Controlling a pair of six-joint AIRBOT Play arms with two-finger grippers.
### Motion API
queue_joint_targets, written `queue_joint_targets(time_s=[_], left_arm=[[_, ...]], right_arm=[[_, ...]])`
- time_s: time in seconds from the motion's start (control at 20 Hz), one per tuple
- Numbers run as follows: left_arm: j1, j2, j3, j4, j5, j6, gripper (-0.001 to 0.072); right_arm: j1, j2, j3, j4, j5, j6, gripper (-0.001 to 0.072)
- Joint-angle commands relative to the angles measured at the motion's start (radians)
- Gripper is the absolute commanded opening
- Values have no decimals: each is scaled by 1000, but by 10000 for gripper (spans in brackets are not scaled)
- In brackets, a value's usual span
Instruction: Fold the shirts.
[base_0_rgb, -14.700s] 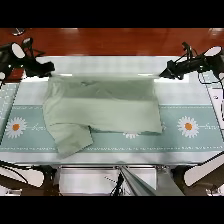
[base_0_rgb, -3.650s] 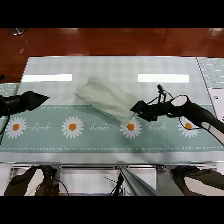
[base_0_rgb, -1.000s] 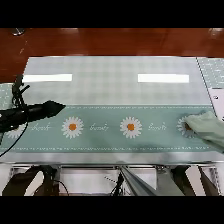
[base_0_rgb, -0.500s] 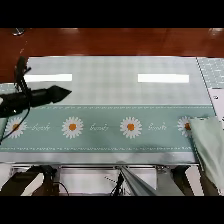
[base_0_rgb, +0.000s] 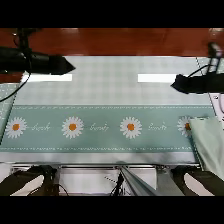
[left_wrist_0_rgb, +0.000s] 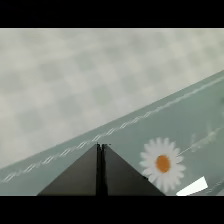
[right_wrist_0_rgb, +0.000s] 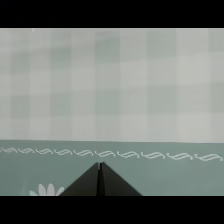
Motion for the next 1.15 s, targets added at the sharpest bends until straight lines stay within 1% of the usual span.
queue_joint_targets(time_s=[0.0,0.1,0.25,0.4,0.45,1.1], left_arm=[[-10,-21,-146,277,4,-158,23],[-11,-26,-240,276,53,-161,24],[-10,-31,-256,277,25,-146,24],[-10,-31,-256,277,26,-155,24],[-11,-32,-256,277,29,-157,24],[-11,-32,-256,277,29,-157,24]], right_arm=[[129,-144,0,-183,-18,103,31],[103,-188,0,-189,27,117,31],[70,-198,0,-194,96,111,31],[69,-196,0,-254,123,108,31],[68,-196,0,-252,139,109,31],[69,-196,0,-255,140,109,31]])
